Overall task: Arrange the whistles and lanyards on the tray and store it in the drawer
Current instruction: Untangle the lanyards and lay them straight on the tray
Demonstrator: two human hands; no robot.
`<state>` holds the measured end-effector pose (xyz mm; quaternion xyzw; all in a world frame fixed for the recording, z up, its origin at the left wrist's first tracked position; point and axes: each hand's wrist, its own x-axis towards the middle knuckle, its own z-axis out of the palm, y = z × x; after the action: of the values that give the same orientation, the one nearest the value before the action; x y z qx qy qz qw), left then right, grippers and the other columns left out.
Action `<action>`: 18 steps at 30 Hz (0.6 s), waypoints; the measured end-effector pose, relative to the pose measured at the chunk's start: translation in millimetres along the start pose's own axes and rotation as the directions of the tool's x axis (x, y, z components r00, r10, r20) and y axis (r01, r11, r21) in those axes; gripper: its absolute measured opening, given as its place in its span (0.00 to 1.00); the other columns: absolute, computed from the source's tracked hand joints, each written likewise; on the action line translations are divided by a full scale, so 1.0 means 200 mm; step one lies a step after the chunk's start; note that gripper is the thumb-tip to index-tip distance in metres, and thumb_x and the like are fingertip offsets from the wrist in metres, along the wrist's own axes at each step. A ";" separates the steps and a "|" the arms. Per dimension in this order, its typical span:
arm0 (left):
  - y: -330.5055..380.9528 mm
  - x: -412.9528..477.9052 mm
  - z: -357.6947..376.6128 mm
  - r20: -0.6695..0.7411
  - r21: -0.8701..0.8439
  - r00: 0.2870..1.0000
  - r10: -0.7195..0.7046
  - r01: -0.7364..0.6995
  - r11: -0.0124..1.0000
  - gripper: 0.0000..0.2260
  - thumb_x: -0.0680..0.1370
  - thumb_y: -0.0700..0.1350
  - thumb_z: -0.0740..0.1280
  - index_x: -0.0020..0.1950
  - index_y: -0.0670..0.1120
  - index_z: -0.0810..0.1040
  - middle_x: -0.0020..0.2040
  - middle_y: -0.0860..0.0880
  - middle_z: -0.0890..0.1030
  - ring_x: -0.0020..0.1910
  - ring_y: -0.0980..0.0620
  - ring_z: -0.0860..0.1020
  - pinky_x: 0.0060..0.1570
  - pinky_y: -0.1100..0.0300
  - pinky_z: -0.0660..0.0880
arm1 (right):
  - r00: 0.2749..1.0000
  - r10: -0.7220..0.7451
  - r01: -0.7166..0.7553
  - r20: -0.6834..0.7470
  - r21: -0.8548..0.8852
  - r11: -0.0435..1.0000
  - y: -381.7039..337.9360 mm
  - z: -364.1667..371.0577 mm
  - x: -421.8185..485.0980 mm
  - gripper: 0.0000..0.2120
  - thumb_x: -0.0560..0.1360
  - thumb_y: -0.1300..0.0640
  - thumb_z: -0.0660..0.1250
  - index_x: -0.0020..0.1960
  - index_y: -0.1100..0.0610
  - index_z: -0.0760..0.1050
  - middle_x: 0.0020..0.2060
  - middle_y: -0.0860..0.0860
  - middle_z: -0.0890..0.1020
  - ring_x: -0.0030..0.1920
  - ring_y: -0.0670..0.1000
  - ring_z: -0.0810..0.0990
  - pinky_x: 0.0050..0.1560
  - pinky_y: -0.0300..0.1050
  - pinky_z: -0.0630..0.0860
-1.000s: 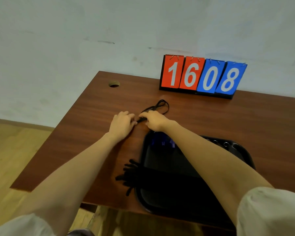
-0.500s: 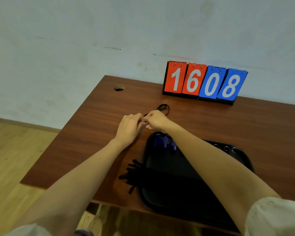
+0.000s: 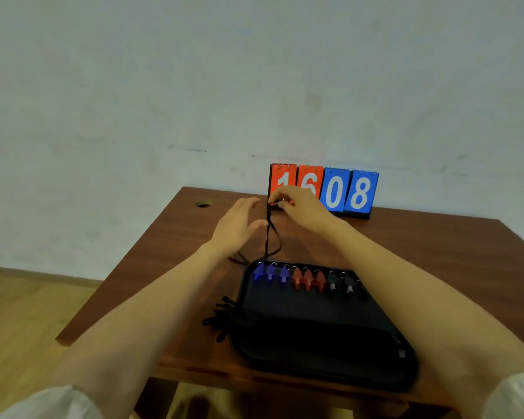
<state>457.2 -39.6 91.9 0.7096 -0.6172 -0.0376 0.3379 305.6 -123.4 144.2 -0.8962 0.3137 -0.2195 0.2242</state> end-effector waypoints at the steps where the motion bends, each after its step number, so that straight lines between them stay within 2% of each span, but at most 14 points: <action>1: 0.08 0.02 -0.03 -0.002 -0.049 1.000 0.012 -0.012 0.999 0.24 0.77 0.53 0.66 0.70 0.46 0.67 0.66 0.49 0.73 0.55 0.48 0.76 0.54 0.57 0.71 | 0.999 -0.048 0.048 -0.020 -0.004 0.999 -0.03 -0.07 -0.03 0.11 0.79 0.65 0.59 0.56 0.57 0.77 0.53 0.49 0.80 0.51 0.46 0.75 0.47 0.30 0.69; 3: 0.22 0.05 -0.10 -0.030 -0.143 0.999 0.021 -0.025 0.989 0.19 0.78 0.51 0.65 0.67 0.46 0.71 0.61 0.48 0.78 0.48 0.51 0.76 0.48 0.60 0.70 | 0.988 -0.128 0.129 -0.090 0.003 0.992 -0.08 -0.18 -0.07 0.09 0.79 0.64 0.60 0.55 0.58 0.77 0.50 0.48 0.80 0.49 0.46 0.75 0.47 0.31 0.69; 5: 0.34 0.07 -0.15 -0.094 -0.184 0.995 0.016 -0.033 0.982 0.12 0.79 0.48 0.63 0.59 0.45 0.77 0.54 0.46 0.82 0.41 0.52 0.75 0.41 0.61 0.69 | 0.969 -0.169 0.171 -0.178 -0.004 0.985 -0.13 -0.30 -0.11 0.09 0.79 0.63 0.61 0.56 0.58 0.77 0.51 0.51 0.82 0.50 0.47 0.77 0.50 0.36 0.71; 7: 0.42 0.08 -0.21 -0.155 -0.183 0.988 0.010 -0.038 0.982 0.10 0.80 0.47 0.61 0.55 0.43 0.78 0.50 0.46 0.83 0.39 0.51 0.75 0.37 0.64 0.68 | 0.947 -0.189 0.180 -0.258 -0.058 0.982 -0.17 -0.40 -0.16 0.09 0.79 0.63 0.61 0.57 0.58 0.76 0.53 0.53 0.81 0.52 0.48 0.78 0.54 0.39 0.73; 10: 0.47 0.11 -0.29 -0.231 -0.101 0.973 0.012 -0.037 0.994 0.10 0.80 0.44 0.60 0.54 0.41 0.79 0.50 0.45 0.82 0.46 0.47 0.79 0.41 0.63 0.68 | 0.892 -0.234 0.179 -0.388 -0.172 0.969 -0.18 -0.54 -0.21 0.09 0.78 0.64 0.62 0.58 0.60 0.76 0.56 0.55 0.78 0.50 0.51 0.78 0.56 0.42 0.75; 15: 0.45 0.13 -0.42 -0.303 0.048 0.951 0.062 -0.050 0.998 0.11 0.81 0.44 0.60 0.55 0.42 0.80 0.50 0.44 0.82 0.50 0.45 0.79 0.48 0.54 0.73 | 0.859 -0.170 0.052 -0.483 -0.248 0.967 -0.09 -0.71 -0.28 0.08 0.78 0.61 0.65 0.53 0.64 0.78 0.70 0.53 0.66 0.47 0.46 0.75 0.53 0.36 0.69; 18: 0.45 0.10 -0.45 -0.326 0.114 0.942 0.082 -0.047 0.992 0.12 0.81 0.45 0.59 0.57 0.44 0.80 0.52 0.45 0.82 0.52 0.45 0.79 0.48 0.53 0.73 | 0.838 -0.174 -0.011 -0.517 -0.335 0.942 -0.03 -0.75 -0.33 0.09 0.79 0.58 0.63 0.50 0.62 0.79 0.69 0.52 0.69 0.48 0.50 0.79 0.49 0.39 0.69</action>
<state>427.7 -20.5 215.5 0.7020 -0.5759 0.1254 0.3998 182.3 -115.2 250.6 -0.8350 0.3569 -0.4176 -0.0332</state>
